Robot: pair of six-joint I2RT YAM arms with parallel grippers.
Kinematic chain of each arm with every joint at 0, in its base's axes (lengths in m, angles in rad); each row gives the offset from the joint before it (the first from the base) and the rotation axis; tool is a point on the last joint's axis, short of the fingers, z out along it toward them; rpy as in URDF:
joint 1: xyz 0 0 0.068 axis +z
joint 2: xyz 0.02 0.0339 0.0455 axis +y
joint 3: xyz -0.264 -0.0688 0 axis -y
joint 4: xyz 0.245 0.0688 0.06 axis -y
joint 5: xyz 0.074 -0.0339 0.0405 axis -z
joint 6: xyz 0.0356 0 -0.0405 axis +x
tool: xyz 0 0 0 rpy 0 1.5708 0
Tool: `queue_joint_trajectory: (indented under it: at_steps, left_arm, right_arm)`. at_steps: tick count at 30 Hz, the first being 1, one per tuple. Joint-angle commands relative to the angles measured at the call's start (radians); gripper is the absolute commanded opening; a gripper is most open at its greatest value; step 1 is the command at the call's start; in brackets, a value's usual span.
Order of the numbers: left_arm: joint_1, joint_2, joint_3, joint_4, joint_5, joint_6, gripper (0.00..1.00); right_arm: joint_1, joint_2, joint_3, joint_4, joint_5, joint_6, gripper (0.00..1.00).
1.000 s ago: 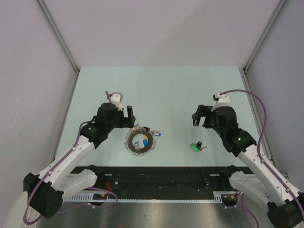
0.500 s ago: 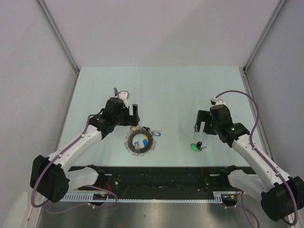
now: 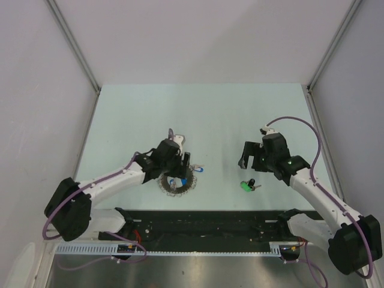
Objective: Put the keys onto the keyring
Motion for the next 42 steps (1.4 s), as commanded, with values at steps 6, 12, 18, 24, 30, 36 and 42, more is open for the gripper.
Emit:
queue_joint_trajectory:
  at_steps: [6, 12, 18, 24, 30, 36, 42]
  left_arm:
    - [-0.111, 0.188, 0.062, 0.002, 0.061, -0.029, 0.68]
    - [-0.128, 0.29, 0.095, 0.04, 0.122, -0.044, 0.55]
    - [-0.127, 0.392, 0.204, 0.093, 0.13, -0.063, 0.45]
    - [-0.107, 0.442, 0.309, 0.103, 0.108, -0.066, 0.49]
    - [-0.044, 0.299, 0.275, 0.103, 0.084, -0.063, 0.67]
    - [0.089, 0.03, 0.212, 0.031, 0.026, -0.014, 0.79]
    - [0.209, -0.201, 0.161, -0.007, -0.095, 0.112, 0.9]
  right_arm:
    - [0.014, 0.045, -0.041, 0.146, -0.113, 0.008, 0.95]
    - [0.049, 0.076, -0.05, 0.183, -0.139, -0.007, 0.94]
    - [0.096, 0.093, -0.053, 0.226, -0.137, -0.067, 0.91]
    - [0.196, 0.099, -0.054, 0.29, -0.11, -0.15, 0.93]
    - [0.328, 0.136, -0.057, 0.372, -0.091, -0.246, 0.91]
    - [0.428, 0.208, -0.059, 0.465, -0.084, -0.196, 0.82]
    - [0.529, 0.298, -0.051, 0.551, -0.015, -0.069, 0.74]
